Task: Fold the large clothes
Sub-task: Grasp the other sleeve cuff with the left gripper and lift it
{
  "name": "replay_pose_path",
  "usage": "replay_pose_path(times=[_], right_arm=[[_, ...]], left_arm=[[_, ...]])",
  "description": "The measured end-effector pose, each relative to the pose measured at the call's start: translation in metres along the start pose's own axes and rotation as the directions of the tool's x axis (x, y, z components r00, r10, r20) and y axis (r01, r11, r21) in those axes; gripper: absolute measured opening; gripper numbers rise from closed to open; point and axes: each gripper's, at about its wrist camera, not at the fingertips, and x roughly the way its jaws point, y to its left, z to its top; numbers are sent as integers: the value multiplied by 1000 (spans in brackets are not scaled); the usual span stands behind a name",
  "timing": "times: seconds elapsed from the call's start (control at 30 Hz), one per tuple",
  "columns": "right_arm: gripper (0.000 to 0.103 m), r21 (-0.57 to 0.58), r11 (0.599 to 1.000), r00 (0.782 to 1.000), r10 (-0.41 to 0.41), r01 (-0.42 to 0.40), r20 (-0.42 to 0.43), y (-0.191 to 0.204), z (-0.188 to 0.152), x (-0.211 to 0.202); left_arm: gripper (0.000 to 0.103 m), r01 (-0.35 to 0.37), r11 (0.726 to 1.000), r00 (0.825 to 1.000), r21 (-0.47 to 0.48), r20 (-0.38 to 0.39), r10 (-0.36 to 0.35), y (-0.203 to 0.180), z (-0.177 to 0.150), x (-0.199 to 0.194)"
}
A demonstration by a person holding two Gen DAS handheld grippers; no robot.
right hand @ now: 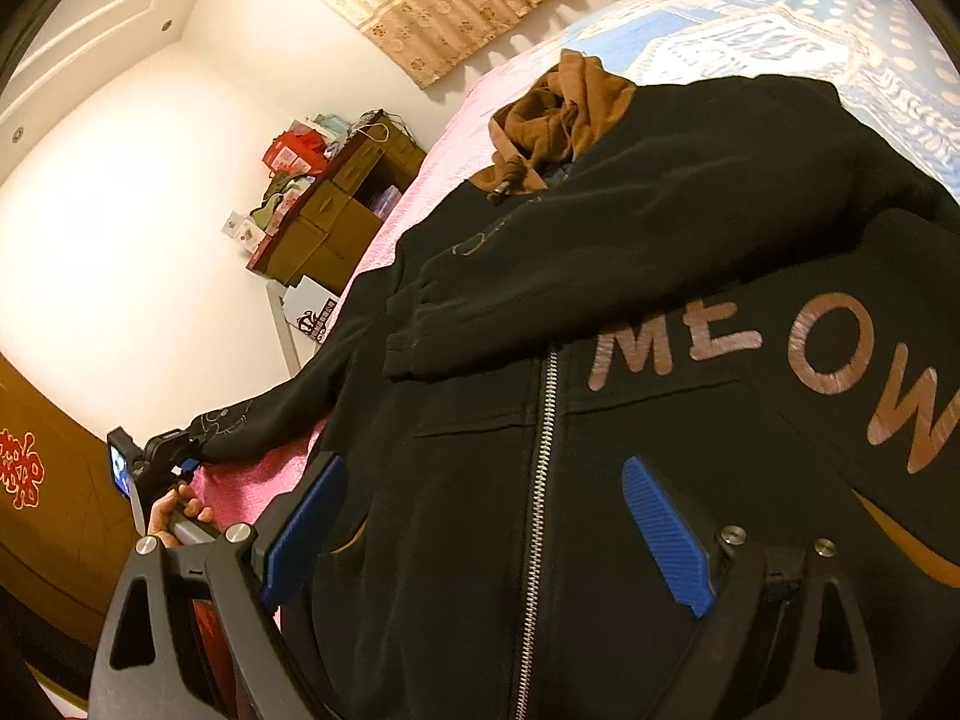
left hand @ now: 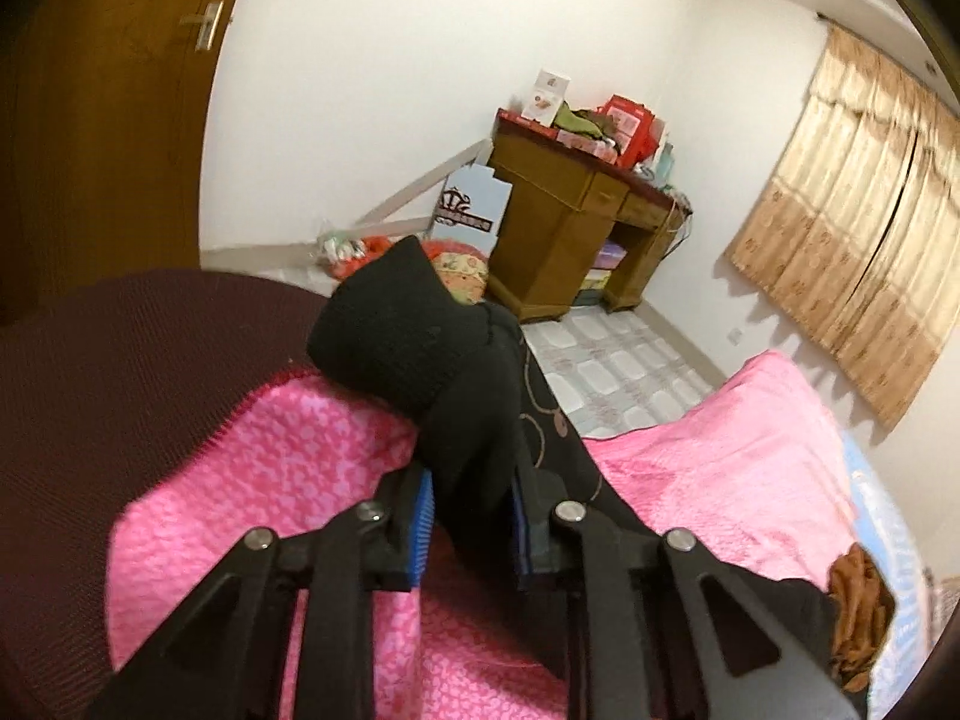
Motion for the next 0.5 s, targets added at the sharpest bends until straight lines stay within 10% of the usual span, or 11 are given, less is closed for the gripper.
replay_pose_path(times=[0.27,0.5], right_arm=[[93,3,1000,1000,-1,1,-20,2,-4,3],[93,-18,1000,999,1,-2,-53,14,-6,17]], left_arm=[[40,83,990,983,-116,-152,-100,51,10,46],[90,187,958,977,-219,-63,-205,76,19,21]])
